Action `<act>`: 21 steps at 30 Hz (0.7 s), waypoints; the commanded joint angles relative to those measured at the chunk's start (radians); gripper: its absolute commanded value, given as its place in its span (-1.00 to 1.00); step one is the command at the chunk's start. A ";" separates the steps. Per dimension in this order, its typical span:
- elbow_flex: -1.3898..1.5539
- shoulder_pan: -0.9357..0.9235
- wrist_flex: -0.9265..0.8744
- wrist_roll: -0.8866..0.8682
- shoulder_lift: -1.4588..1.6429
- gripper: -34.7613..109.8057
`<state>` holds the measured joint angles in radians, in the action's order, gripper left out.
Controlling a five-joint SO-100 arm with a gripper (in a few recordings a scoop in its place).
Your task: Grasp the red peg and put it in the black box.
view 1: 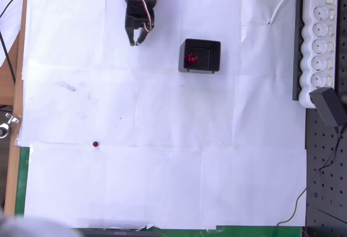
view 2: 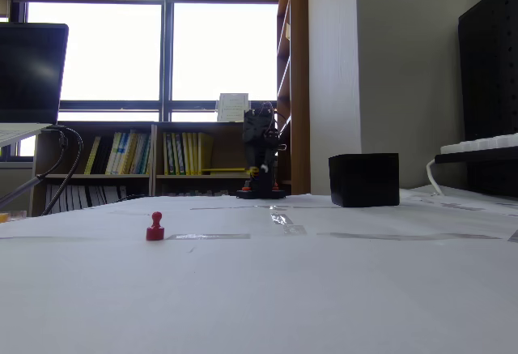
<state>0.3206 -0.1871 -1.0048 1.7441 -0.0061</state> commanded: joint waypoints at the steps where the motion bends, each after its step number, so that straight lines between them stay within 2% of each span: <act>1: 0.213 -0.061 0.242 0.006 0.278 -0.52; 7: 0.600 -0.066 0.411 -0.072 0.801 -0.52; 12: 0.911 -0.046 0.420 -0.123 1.094 -0.52; 18: 1.184 -0.029 0.486 -0.138 1.371 -0.52; 21: 1.210 -0.023 0.563 -0.133 1.442 -0.52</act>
<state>1.3929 -0.2071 -0.5062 1.6091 1.3806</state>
